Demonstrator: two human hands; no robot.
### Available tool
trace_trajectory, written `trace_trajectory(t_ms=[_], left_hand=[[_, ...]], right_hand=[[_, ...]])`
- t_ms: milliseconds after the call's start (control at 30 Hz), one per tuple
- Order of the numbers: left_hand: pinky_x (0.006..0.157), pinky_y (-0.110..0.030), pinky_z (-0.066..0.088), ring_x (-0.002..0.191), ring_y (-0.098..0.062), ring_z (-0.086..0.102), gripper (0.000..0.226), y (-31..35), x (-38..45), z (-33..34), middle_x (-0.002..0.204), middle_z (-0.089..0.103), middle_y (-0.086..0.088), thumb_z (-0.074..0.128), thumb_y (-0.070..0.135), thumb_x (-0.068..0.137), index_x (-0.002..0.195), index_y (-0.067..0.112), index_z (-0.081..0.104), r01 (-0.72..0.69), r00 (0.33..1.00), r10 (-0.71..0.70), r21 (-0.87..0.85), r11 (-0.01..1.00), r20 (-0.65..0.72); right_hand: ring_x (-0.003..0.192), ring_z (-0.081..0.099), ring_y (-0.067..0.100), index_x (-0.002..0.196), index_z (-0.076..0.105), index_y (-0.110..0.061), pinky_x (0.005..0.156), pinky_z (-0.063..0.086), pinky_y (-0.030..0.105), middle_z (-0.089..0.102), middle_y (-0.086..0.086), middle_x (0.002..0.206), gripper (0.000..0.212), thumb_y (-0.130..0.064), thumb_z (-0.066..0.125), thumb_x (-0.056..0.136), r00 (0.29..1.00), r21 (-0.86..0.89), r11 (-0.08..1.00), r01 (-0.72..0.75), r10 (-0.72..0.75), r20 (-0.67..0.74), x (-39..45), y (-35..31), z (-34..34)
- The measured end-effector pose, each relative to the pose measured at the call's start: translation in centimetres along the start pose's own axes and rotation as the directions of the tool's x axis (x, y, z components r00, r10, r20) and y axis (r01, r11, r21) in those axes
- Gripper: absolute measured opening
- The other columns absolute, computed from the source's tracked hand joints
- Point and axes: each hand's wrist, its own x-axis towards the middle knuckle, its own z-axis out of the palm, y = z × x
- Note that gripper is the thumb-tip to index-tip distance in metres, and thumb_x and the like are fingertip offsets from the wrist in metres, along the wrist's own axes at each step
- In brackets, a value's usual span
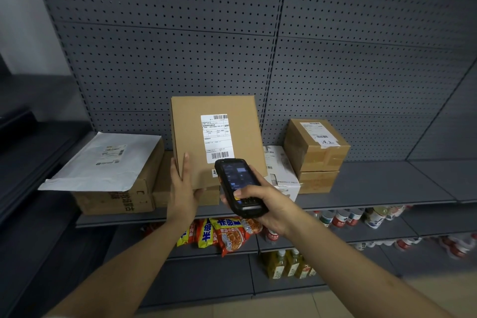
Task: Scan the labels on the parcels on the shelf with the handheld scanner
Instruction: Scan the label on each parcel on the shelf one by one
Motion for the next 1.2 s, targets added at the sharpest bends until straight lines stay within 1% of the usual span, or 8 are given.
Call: trace_trajectory(t_ms=[267, 400, 467, 633, 733, 867, 1033, 1200], left_hand=[[0.100, -0.046, 0.044, 0.138, -0.035, 0.033, 0.108, -1.0, 0.1, -0.1, 0.159, -0.010, -0.007, 0.068, 0.017, 0.085, 0.146, 0.040, -0.018, 0.028, 0.998, -0.025, -0.050, 0.998, 0.060], [0.104, -0.054, 0.041, 0.138, -0.034, 0.032, 0.115, -1.6, 0.9, 0.3, 0.159, -0.003, -0.007, 0.072, 0.023, 0.080, 0.141, 0.050, -0.022, 0.023, 0.991, -0.007, -0.111, 0.994, 0.137], [0.106, -0.053, 0.039, 0.139, -0.032, 0.031, 0.115, -1.7, 1.3, 0.7, 0.158, -0.003, -0.007, 0.073, 0.023, 0.080, 0.142, 0.049, -0.021, 0.003, 0.985, 0.016, -0.112, 0.994, 0.170], [0.110, -0.050, 0.032, 0.141, -0.027, 0.023, 0.113, -1.7, 2.7, 2.5, 0.157, 0.001, -0.005, 0.072, 0.020, 0.080, 0.146, 0.042, -0.016, -0.030, 0.967, 0.066, -0.149, 0.988, 0.245], [0.111, -0.049, 0.033, 0.140, -0.026, 0.027, 0.117, -0.9, 4.0, 4.3, 0.156, 0.007, -0.007, 0.075, 0.021, 0.077, 0.146, 0.044, -0.016, 0.002, 0.958, 0.049, -0.179, 0.984, 0.282], [0.110, -0.050, 0.034, 0.140, -0.031, 0.028, 0.118, 0.9, 5.7, 7.2, 0.155, 0.013, -0.012, 0.077, 0.020, 0.075, 0.146, 0.043, -0.015, 0.039, 0.946, 0.017, -0.165, 0.986, 0.323], [0.105, -0.051, 0.039, 0.134, -0.032, 0.036, 0.119, 2.8, 8.2, 11.2, 0.151, 0.017, -0.012, 0.076, 0.023, 0.076, 0.143, 0.047, -0.019, 0.056, 0.923, -0.006, -0.118, 0.991, 0.384], [0.107, -0.047, 0.038, 0.132, -0.027, 0.037, 0.115, 4.6, 10.6, 15.2, 0.152, 0.016, -0.010, 0.076, 0.023, 0.077, 0.148, 0.038, -0.014, 0.087, 0.889, -0.022, -0.122, 0.989, 0.458]], right_hand=[[0.093, 0.071, 0.033, 0.129, 0.050, -0.021, 0.077, 0.055, 0.041, 0.066, 0.019, 0.115, 0.068, 0.012, 0.062, 0.071, 0.999, -0.013, 1.000, 0.003, -0.003, -0.053, 0.8, 0.8, -0.4], [0.115, 0.060, 0.044, 0.130, 0.047, -0.024, 0.087, 0.053, 0.048, 0.059, 0.024, 0.128, 0.073, 0.012, 0.065, 0.069, 0.986, -0.013, 1.000, 0.001, -0.003, -0.167, 2.1, 1.7, -1.7], [0.115, 0.059, 0.044, 0.135, 0.042, -0.025, 0.089, 0.053, 0.050, 0.059, 0.023, 0.128, 0.082, 0.013, 0.067, 0.067, 0.973, 0.003, 1.000, -0.004, 0.005, -0.231, 2.7, 2.0, -2.6], [0.103, 0.066, 0.035, 0.130, 0.049, -0.023, 0.073, 0.056, 0.042, 0.065, 0.020, 0.121, 0.078, 0.012, 0.069, 0.063, 0.936, -0.019, 0.999, 0.031, -0.036, -0.351, 3.8, 2.1, -4.6], [0.110, 0.063, 0.036, 0.130, 0.050, -0.025, 0.083, 0.056, 0.045, 0.066, 0.016, 0.120, 0.089, 0.004, 0.076, 0.050, 0.907, -0.060, 0.997, 0.049, -0.070, -0.415, 4.5, 2.0, -6.5], [0.108, 0.062, 0.034, 0.129, 0.051, -0.027, 0.086, 0.055, 0.046, 0.067, 0.014, 0.116, 0.091, 0.001, 0.075, 0.046, 0.864, -0.112, 0.993, 0.042, -0.092, -0.495, 5.1, 1.4, -9.4], [0.107, 0.060, 0.035, 0.121, 0.052, -0.029, 0.084, 0.055, 0.049, 0.065, 0.015, 0.114, 0.074, 0.014, 0.069, 0.064, 0.857, -0.083, 0.997, 0.004, -0.046, -0.514, 6.4, -0.1, -14.5], [0.107, 0.060, 0.035, 0.123, 0.050, -0.029, 0.087, 0.055, 0.051, 0.064, 0.014, 0.116, 0.081, 0.009, 0.071, 0.055, 0.858, -0.100, 0.995, -0.023, -0.032, -0.513, 8.1, -1.8, -19.1]])
